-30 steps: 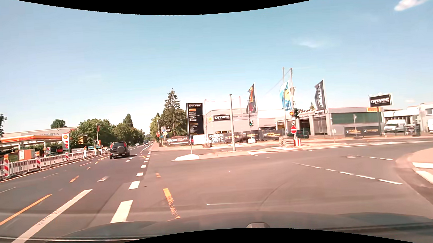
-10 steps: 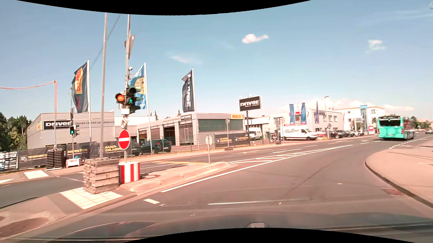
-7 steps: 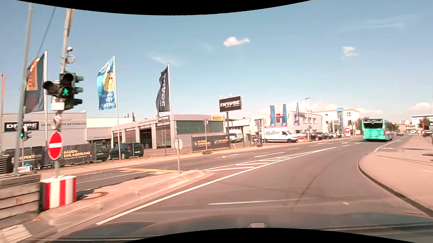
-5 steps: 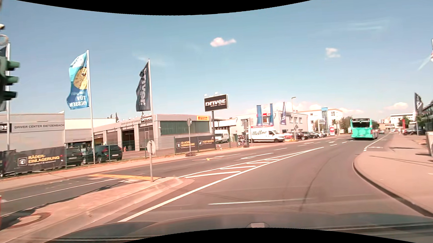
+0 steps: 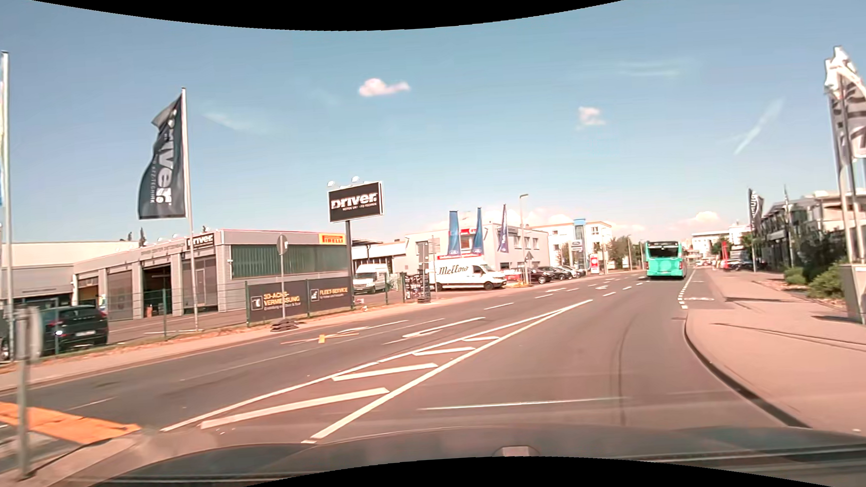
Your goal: Follow the waypoints while adhering to traffic rules and regulations
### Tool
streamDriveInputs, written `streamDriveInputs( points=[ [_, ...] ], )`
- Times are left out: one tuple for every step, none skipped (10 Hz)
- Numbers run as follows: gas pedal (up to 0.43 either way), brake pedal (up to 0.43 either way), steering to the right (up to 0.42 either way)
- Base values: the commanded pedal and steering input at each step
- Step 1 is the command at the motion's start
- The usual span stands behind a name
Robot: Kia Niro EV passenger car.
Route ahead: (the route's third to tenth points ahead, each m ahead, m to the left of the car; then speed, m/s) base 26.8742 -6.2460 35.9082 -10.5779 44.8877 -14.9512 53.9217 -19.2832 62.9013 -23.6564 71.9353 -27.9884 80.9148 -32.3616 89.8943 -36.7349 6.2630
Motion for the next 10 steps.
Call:
streamDriveInputs(
  points=[
    [0.118,0.0,0.181],
    [0.13,0.0,0.172],
    [0.13,0.0,0.167],
    [0.138,0.0,0.164],
    [0.138,0.0,0.156],
    [0.15,0.0,0.145],
    [0.15,0.0,0.141],
    [0.157,0.0,0.144],
    [0.157,0.0,0.146],
    [0.157,0.0,0.145]
  ],
)
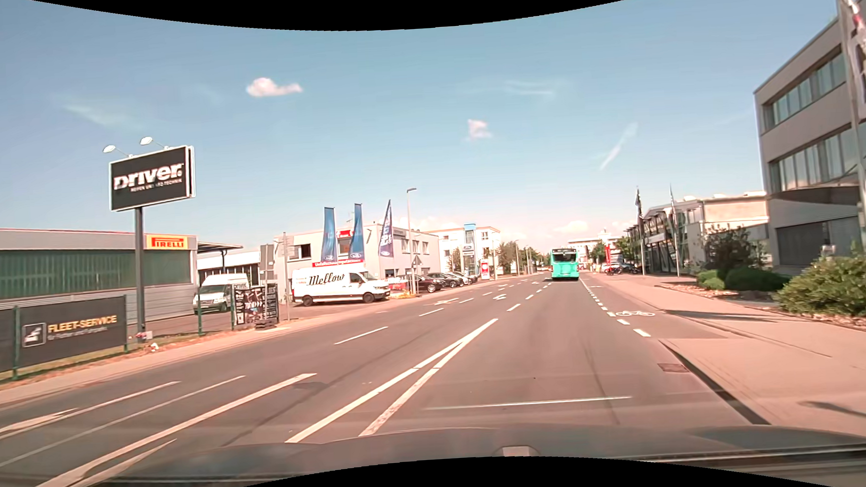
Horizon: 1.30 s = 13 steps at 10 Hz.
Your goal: Follow the waypoints while adhering to traffic rules and regulations
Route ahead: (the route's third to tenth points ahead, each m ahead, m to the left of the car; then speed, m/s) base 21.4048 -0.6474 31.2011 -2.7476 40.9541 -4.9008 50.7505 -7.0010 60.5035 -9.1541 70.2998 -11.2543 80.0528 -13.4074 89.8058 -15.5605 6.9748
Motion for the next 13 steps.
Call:
streamDriveInputs(
  points=[
    [0.169,0.0,0.14],
    [0.169,0.0,0.132],
    [0.169,0.0,0.125],
    [0.169,0.0,0.115],
    [0.169,0.0,0.102],
    [0.177,0.0,0.09],
    [0.189,0.0,0.083],
    [0.189,0.0,0.073],
    [0.197,0.0,0.063],
    [0.197,0.0,0.055],
    [0.197,0.0,0.045],
    [0.197,0.0,0.038],
    [0.197,0.0,0.029]
  ],
)
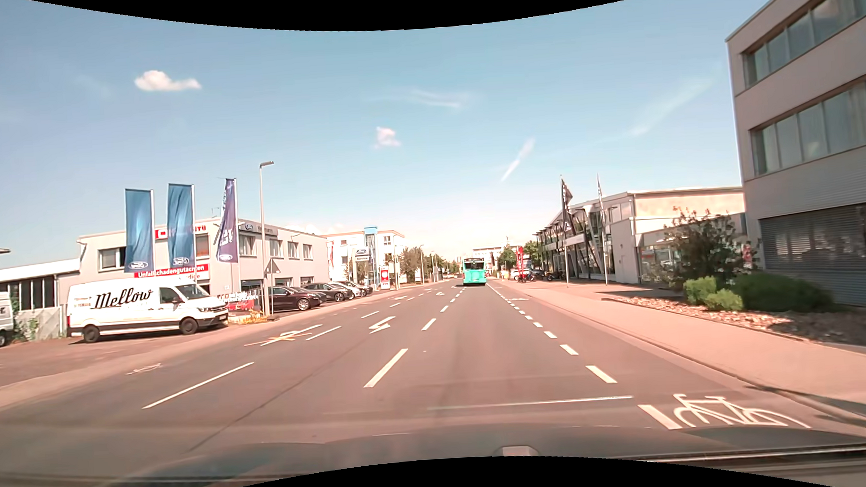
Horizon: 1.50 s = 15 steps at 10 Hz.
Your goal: Follow the waypoints while adhering to traffic rules and regulations
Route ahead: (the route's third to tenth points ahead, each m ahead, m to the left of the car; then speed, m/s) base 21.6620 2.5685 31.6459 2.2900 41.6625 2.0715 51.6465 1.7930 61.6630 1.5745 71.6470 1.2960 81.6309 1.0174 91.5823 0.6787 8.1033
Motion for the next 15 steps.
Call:
streamDriveInputs(
  points=[
    [0.197,0.0,0.019],
    [0.197,0.0,0.014],
    [0.197,0.0,0.009],
    [0.197,0.0,0.006],
    [0.197,0.0,0.005],
    [0.189,0.0,0.001],
    [0.189,0.0,-0.005],
    [0.189,0.0,-0.01],
    [0.189,0.0,-0.011],
    [0.189,0.0,-0.01],
    [0.177,0.0,-0.008],
    [0.177,0.0,-0.005],
    [0.177,0.0,-0.003],
    [0.177,0.0,-0.003],
    [0.177,0.0,-0.003]
  ],
)
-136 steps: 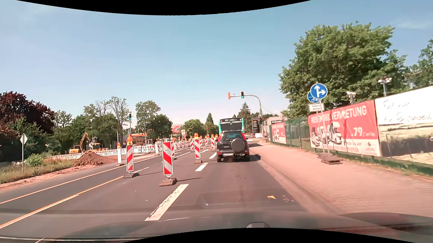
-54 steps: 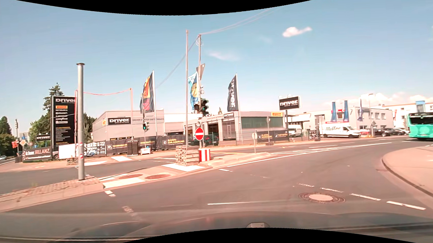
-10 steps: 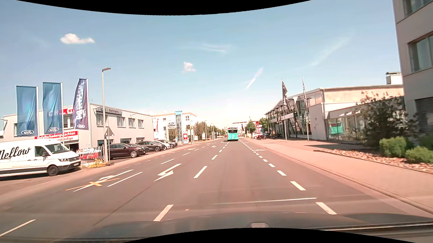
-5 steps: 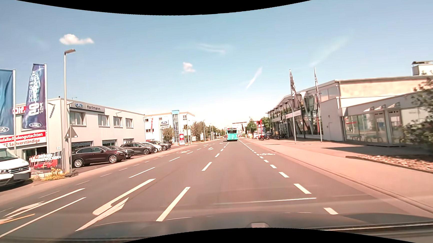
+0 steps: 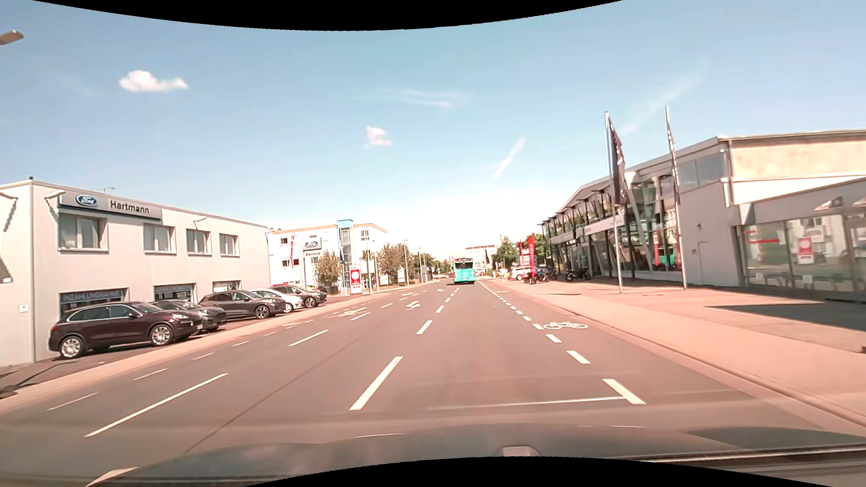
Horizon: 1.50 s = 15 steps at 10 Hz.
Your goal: Follow the waypoints while adhering to traffic rules and regulations
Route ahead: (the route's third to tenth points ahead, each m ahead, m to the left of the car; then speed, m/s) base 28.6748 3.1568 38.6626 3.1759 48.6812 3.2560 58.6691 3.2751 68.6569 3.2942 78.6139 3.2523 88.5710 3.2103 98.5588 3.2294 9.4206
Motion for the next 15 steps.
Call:
streamDriveInputs(
  points=[
    [0.169,0.0,-0.003],
    [0.157,0.0,-0.003],
    [0.15,0.0,-0.003],
    [0.138,0.0,-0.003],
    [0.118,0.0,-0.003],
    [0.098,0.0,-0.003],
    [0.079,0.0,-0.003],
    [0.059,0.0,-0.003],
    [0.028,0.0,-0.003],
    [0.028,0.0,-0.003],
    [0.008,0.0,-0.004],
    [0.0,0.0,-0.004],
    [0.0,0.0,-0.004],
    [0.0,0.0,-0.004],
    [0.0,0.0,-0.004]
  ],
)
